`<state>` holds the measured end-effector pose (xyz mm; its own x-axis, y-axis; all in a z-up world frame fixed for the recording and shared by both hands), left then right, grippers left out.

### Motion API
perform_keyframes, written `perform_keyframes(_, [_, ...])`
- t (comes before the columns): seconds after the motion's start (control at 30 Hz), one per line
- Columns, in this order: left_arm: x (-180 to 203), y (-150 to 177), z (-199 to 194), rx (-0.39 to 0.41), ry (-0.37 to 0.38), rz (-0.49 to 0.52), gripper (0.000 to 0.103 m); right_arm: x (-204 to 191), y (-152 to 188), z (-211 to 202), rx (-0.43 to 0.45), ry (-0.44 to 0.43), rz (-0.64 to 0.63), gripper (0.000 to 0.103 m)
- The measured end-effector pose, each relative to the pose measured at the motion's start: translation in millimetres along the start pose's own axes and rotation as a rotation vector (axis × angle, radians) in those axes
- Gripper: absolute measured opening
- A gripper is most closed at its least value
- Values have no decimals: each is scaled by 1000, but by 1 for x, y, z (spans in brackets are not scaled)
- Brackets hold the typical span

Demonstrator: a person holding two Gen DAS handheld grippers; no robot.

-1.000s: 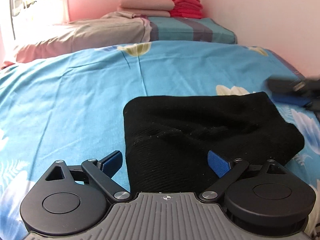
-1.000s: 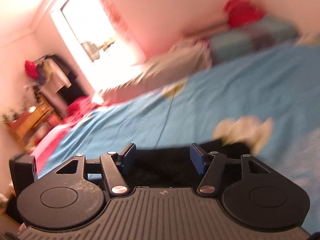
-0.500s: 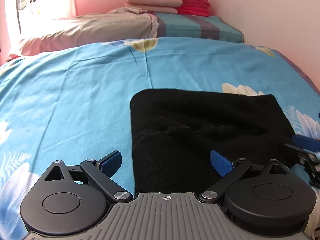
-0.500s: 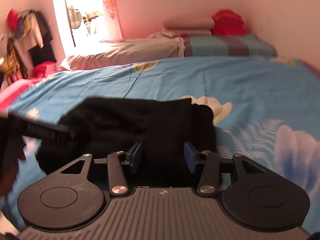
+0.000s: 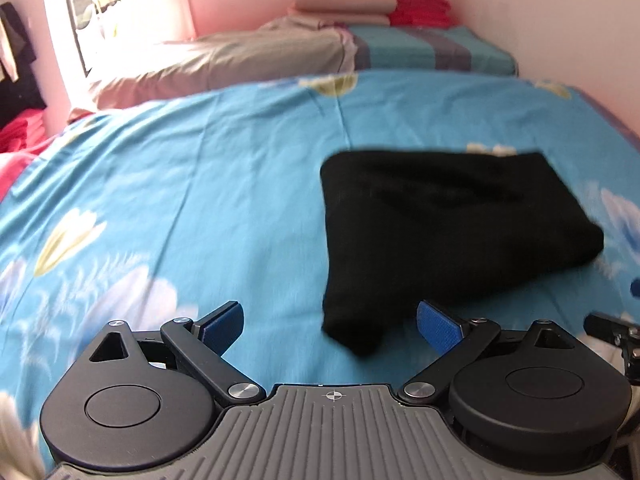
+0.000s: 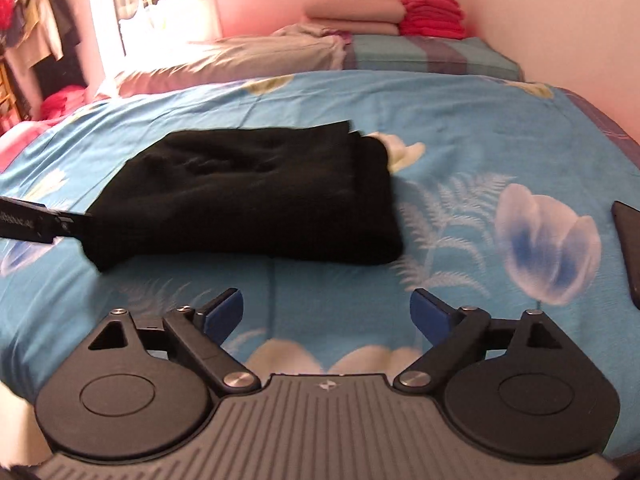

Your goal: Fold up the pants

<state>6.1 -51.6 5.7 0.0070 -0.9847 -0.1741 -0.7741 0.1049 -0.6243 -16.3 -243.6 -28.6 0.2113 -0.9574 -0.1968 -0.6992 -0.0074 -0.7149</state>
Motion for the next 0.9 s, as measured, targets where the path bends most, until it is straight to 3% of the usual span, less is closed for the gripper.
perform_keyframes(0.23, [5, 25, 7, -79, -32, 25, 103, -11, 5, -2, -13, 31, -22, 98])
perform_keyframes(0.63, [14, 19, 10, -64, -41, 49, 103, -7, -11, -4, 24, 29, -10, 100])
perform_keyframes(0.9, [16, 16, 11, -54, -41, 55, 103, -12, -14, 0, 22, 72, -72, 101])
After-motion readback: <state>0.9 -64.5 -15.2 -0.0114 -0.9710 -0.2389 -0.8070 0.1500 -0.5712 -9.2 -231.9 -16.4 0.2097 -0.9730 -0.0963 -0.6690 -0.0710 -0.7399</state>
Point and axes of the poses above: each gripper's, at about its wrist camera, not at the fingertips, and z roughly the way its jaws point, x to its right, y to its underside, the point moved 7 cm from there along z, roughly the way its jaws point, and after that the axes turned 10 degrees about -y, right-handed, at the moved point
